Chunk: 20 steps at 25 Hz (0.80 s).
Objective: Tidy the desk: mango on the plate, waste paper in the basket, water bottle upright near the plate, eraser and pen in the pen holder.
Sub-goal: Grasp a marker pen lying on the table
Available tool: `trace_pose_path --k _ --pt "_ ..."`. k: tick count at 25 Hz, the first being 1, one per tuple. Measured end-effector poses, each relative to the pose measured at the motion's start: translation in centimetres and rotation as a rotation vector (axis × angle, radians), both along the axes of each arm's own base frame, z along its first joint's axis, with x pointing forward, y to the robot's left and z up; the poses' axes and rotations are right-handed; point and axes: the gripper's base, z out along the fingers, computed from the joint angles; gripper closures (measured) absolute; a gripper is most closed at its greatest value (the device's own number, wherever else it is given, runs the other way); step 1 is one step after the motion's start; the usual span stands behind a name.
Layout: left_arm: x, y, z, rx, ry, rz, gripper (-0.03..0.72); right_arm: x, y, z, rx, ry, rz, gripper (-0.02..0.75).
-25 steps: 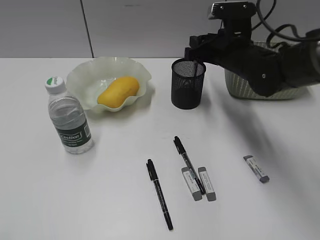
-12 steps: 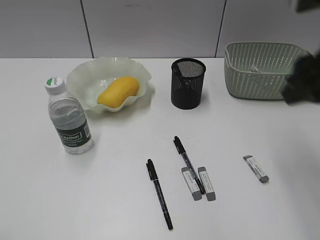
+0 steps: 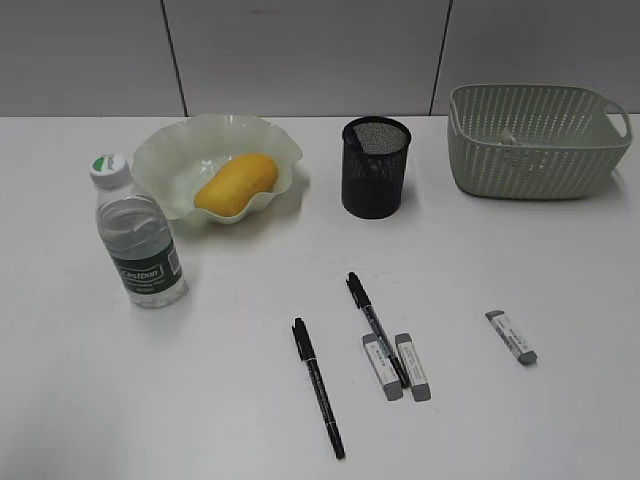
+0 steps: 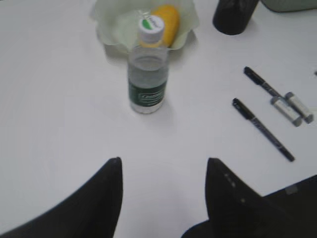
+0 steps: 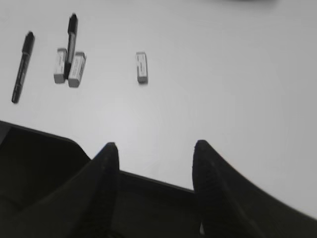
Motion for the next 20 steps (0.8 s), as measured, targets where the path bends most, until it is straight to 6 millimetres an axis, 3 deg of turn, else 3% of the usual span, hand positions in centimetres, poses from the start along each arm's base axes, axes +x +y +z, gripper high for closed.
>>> trace_pose_path --k 3,6,9,14,18,20 --pt "3.4 -1.6 1.0 -0.03 0.019 -0.052 0.312 -1.6 -0.7 -0.2 0.021 -0.102 0.012 0.347" --pt "6.8 -3.7 1.1 -0.031 0.075 -0.108 0.323 -1.3 -0.6 -0.3 0.017 -0.133 0.016 0.347" --pt "9.2 -7.2 0.5 -0.03 0.128 -0.207 0.326 -0.6 -0.2 -0.4 0.053 -0.195 0.025 0.348" --pt "11.0 -16.4 -1.0 0.052 0.188 -0.295 0.327 -0.4 0.0 -0.4 0.073 -0.211 0.033 0.349" --pt "12.8 -23.3 -4.5 0.182 0.294 -0.214 0.307 -0.4 0.0 -0.4 0.074 -0.212 0.033 0.349" --pt "14.2 -25.6 -6.7 0.207 0.356 -0.167 0.266 -0.4 0.0 -0.4 0.074 -0.213 0.033 0.349"
